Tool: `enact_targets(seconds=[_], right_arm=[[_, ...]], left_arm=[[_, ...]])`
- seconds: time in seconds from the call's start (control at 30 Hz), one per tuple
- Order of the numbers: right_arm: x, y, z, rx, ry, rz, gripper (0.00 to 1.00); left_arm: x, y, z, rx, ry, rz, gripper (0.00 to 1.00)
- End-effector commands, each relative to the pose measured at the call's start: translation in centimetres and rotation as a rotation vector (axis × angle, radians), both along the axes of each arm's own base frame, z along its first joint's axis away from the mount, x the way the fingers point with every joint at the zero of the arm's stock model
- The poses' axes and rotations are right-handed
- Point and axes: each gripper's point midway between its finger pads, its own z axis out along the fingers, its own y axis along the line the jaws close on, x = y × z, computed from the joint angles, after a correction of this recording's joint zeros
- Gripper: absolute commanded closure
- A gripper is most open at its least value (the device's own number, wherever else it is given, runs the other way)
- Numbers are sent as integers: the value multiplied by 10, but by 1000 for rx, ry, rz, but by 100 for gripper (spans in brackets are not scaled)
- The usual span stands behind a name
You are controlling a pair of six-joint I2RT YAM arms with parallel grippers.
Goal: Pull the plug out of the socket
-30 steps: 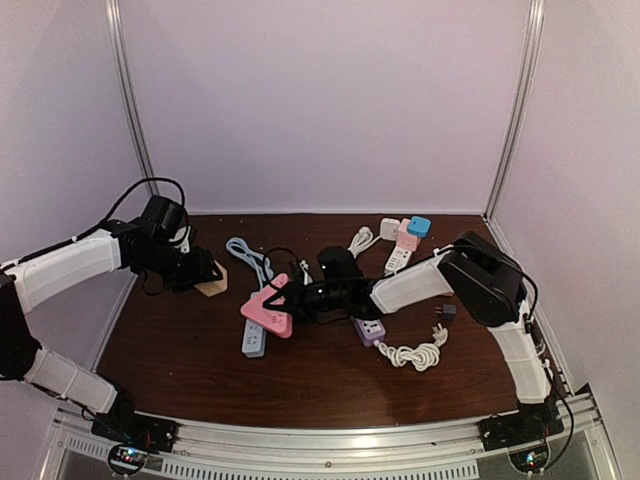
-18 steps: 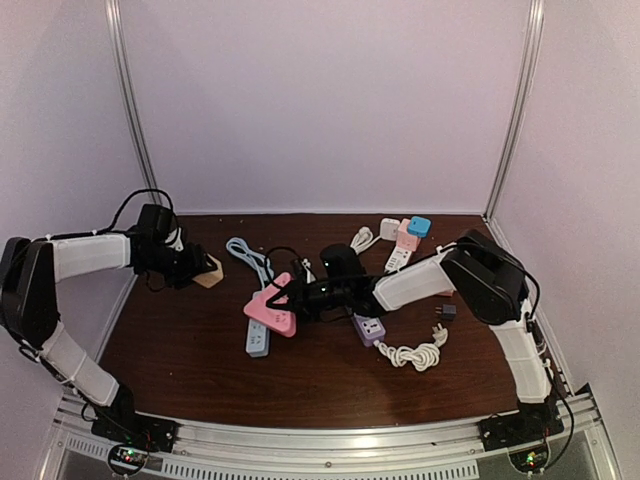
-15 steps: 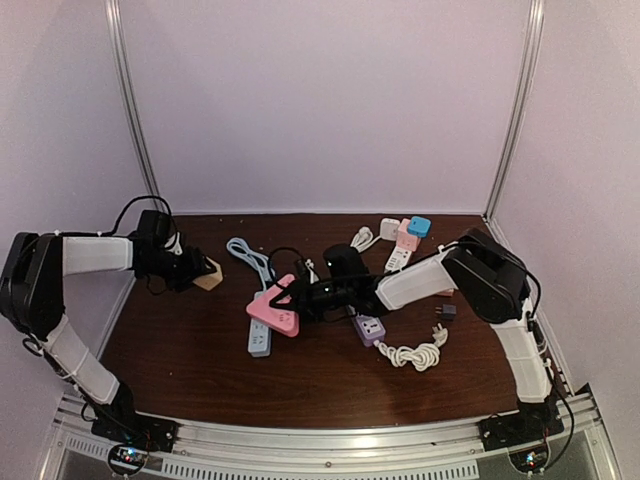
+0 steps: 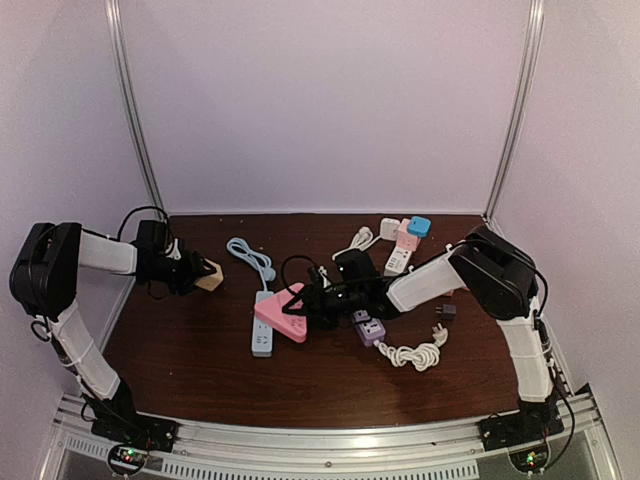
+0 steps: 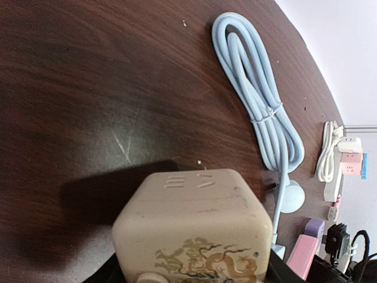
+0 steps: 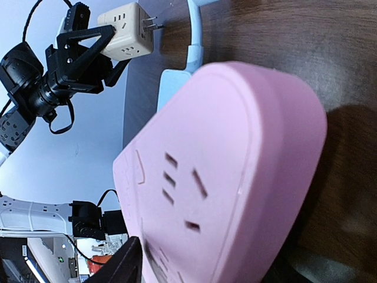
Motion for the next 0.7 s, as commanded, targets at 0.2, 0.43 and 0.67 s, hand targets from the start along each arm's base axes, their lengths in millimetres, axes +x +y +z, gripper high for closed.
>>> enact_targets(seconds=[0.2, 0.43, 0.67], right_arm=[[0, -2, 37, 75, -48, -4, 35], [-1, -3, 42, 93, -52, -6, 34], [-2, -3, 43, 100, -51, -5, 34]], left_arm=[[0, 12, -6, 52, -2, 9, 36], [-7, 19, -8, 107, 20, 16, 13], [-13, 29, 3, 175, 14, 24, 3]])
